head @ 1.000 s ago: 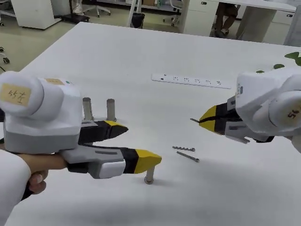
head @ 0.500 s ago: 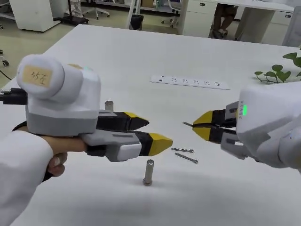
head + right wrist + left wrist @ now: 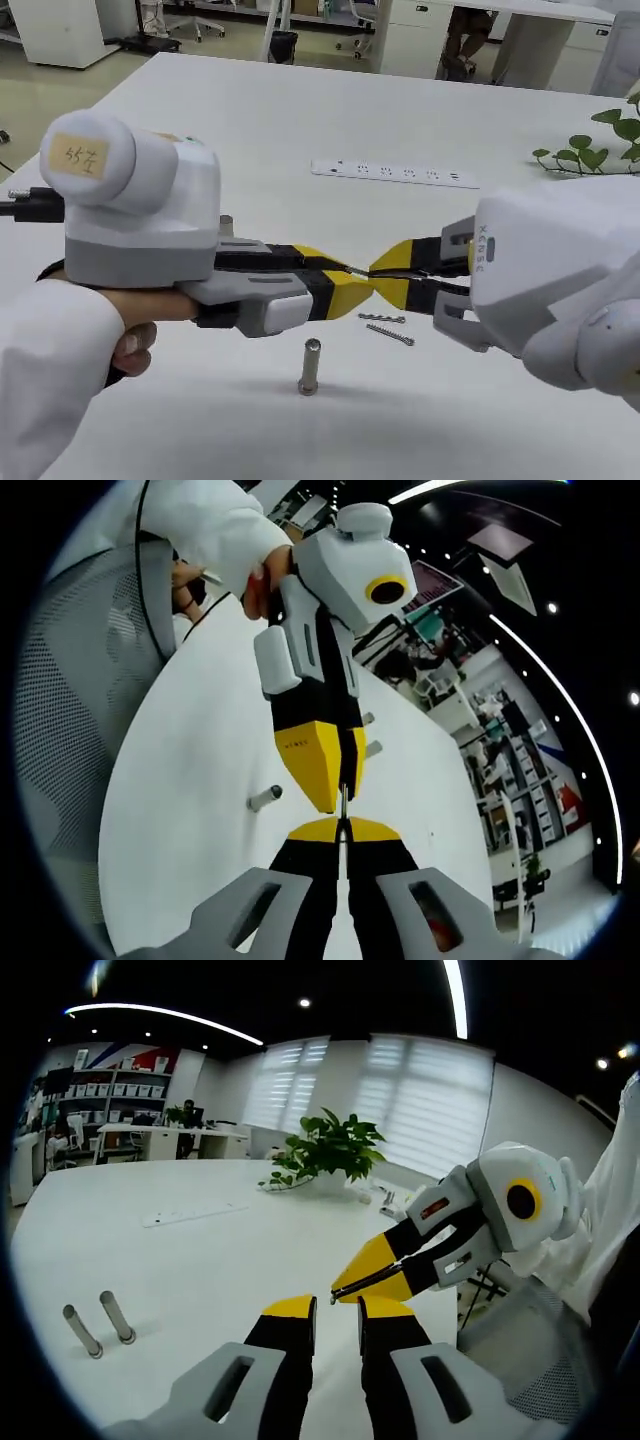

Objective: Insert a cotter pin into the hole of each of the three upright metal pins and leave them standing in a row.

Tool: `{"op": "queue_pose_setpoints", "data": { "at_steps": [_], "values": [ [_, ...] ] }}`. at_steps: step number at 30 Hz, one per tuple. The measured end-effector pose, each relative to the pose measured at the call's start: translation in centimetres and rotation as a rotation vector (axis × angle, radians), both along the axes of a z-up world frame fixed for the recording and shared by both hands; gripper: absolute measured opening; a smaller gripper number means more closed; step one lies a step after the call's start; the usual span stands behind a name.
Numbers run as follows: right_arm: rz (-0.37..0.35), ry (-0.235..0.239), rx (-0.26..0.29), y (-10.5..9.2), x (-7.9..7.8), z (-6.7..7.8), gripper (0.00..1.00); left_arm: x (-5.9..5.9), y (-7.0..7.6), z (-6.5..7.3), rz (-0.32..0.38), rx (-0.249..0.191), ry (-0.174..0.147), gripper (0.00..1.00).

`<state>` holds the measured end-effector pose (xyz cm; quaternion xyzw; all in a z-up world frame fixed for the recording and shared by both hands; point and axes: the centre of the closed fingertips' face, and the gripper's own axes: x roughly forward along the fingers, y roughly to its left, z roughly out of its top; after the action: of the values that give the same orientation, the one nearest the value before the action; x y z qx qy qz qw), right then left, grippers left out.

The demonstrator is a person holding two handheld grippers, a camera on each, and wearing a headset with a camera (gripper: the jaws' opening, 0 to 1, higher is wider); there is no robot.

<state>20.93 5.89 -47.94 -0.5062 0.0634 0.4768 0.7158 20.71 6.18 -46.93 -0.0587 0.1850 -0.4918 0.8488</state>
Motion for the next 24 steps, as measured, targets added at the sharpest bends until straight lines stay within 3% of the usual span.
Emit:
{"op": "queue_pose_setpoints", "data": {
  "at_steps": [3,15,19,24],
  "values": [
    [0.007,0.013,0.006,0.07,-0.23,-0.22,0.0,0.07,0.04,0.09,-0.002,0.004,-0.006,0.11],
    [0.021,0.003,0.002,0.31,-0.73,-0.35,0.0,-0.2,-0.41,-0.06,-0.023,-0.008,0.023,0.03],
    [0.012,0.031,0.039,0.49,-0.92,-0.27,0.0,-0.33,-0.27,-0.07,-0.026,-0.008,0.03,0.02],
    [0.018,0.005,0.025,0.57,-0.98,-0.17,0.0,-0.49,-0.21,-0.19,-0.026,-0.008,0.044,0.02]
  ]
}}
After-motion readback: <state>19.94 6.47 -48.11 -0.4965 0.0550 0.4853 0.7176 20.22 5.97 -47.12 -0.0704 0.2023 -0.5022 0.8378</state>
